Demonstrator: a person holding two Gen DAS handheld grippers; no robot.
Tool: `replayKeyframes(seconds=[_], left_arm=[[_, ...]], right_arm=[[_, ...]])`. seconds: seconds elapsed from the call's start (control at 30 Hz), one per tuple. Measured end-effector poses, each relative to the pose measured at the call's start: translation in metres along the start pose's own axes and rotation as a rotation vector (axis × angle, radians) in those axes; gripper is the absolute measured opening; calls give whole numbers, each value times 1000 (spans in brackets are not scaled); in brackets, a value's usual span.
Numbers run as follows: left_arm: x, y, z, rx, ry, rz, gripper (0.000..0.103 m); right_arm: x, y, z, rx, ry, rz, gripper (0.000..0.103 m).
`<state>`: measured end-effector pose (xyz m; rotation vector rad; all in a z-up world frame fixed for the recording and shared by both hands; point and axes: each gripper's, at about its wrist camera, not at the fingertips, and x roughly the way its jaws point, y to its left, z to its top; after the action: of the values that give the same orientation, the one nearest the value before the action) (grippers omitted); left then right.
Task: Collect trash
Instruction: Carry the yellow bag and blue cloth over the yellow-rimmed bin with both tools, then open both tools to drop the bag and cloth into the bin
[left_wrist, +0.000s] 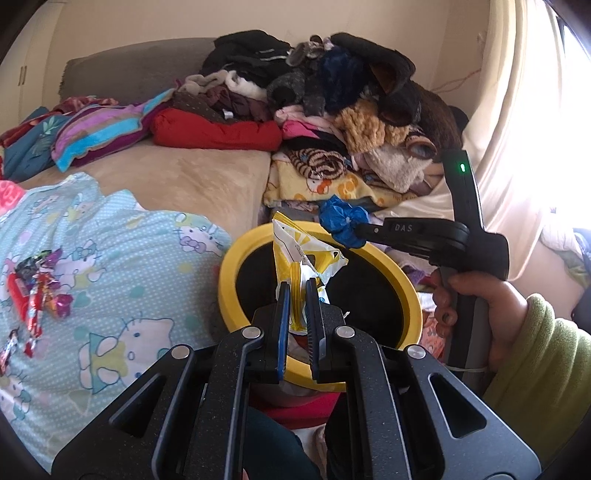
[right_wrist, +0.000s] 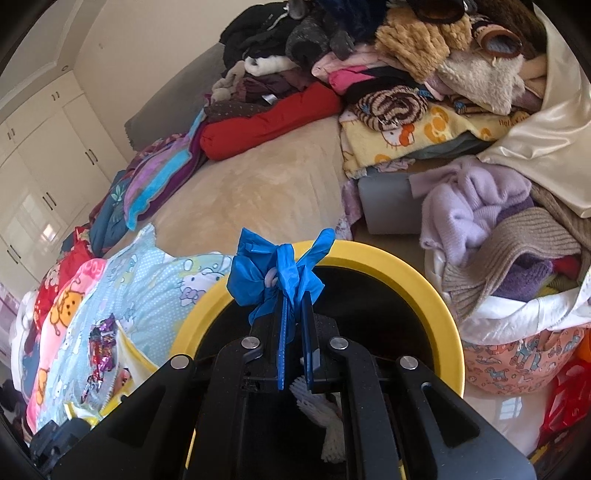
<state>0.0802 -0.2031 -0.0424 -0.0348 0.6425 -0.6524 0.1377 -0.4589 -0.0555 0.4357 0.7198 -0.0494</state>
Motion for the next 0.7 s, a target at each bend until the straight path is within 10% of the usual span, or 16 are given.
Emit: replayKeyframes(seconds=[0.7], left_arm=[[58, -10, -4, 42, 111, -20, 5]], right_arm=[[17, -19, -3, 66, 51, 16, 8]])
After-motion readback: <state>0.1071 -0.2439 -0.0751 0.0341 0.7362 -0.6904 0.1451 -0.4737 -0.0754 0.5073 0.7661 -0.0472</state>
